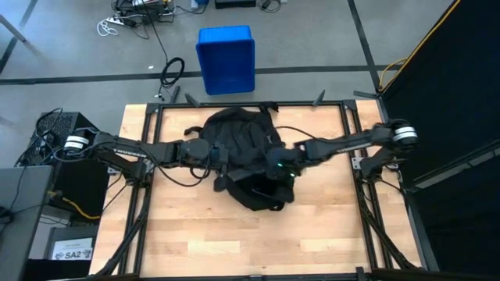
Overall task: Unpack backpack
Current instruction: Put the cellphone into the backpack
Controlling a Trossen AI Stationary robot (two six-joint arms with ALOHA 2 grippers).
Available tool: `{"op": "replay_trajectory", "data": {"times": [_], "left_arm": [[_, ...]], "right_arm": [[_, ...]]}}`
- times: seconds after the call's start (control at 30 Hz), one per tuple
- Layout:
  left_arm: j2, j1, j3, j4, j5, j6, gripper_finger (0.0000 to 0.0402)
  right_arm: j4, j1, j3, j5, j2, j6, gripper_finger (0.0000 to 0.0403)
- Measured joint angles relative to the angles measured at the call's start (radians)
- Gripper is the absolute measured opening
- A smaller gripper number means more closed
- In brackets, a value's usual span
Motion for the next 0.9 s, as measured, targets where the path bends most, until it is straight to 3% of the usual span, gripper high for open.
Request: {"op": "replay_trajectory", "data": {"times": [0.17, 0.33, 0.5, 0.67, 0.8, 0.9], "left_arm": [[0.000, -0.019, 0.000, 0.001, 0.055, -0.017, 0.0000], [-0.001, -0.032, 0.000, 0.029, 0.068, -0.016, 0.0000], [0.001, -0.032, 0.000, 0.042, 0.076, -0.023, 0.0000], [0.005, -0.035, 0.000, -0.009, 0.091, -0.028, 0.0000], [0.002, -0.036, 0.007, -0.030, 0.090, -0.033, 0.0000], [0.000, -0.036, 0.009, -0.035, 0.090, -0.029, 0.0000]], "right_arm": [[-0.117, -0.041, 0.192, 0.030, 0.095, -0.104, 0.0327], [-0.185, -0.053, 0.312, 0.211, 0.140, -0.235, 0.0320], [-0.128, -0.061, 0.325, 0.233, 0.231, -0.314, 0.0318], [-0.146, -0.064, 0.326, 0.345, 0.333, -0.356, 0.0320], [-0.172, -0.065, 0.324, 0.361, 0.339, -0.321, 0.0379], [-0.218, -0.064, 0.324, 0.359, 0.301, -0.304, 0.0368]]}}
